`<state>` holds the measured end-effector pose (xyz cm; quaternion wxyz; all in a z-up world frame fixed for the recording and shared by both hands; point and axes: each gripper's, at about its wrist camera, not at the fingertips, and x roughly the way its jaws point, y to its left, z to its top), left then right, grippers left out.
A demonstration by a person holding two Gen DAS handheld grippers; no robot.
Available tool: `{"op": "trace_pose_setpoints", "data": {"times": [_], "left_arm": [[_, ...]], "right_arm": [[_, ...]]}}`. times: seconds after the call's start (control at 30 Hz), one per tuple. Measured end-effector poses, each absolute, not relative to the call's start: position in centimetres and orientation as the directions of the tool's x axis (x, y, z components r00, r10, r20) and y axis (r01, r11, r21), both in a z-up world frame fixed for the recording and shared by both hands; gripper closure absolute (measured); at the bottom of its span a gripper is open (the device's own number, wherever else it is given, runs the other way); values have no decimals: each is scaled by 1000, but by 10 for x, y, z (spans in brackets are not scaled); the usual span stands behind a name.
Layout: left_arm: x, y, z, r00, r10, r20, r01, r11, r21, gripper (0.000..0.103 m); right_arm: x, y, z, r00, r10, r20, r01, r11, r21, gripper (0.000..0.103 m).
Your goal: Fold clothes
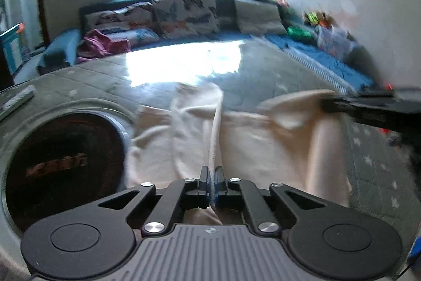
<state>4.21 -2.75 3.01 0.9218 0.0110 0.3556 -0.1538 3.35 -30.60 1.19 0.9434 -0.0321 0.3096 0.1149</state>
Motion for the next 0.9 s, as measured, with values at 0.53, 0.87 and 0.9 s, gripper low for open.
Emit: {"op": "trace_pose_setpoints", "data": {"times": [0.53, 0.87, 0.9], "left_arm": [[-52, 62, 17, 664, -143, -734, 109, 990, -95, 97], [-57, 32, 32, 699, -216, -682, 239, 969, -62, 73], [-53, 25, 31, 700, -227, -677, 258, 964, -56, 71]], "right_arm": [[-90, -411, -18, 735, -85, -673, 132, 991, 19, 92], [-83, -360, 3, 767, 118, -631, -108, 993, 54, 74], [-80, -351, 1, 758, 150, -634, -141, 988, 65, 70]]}}
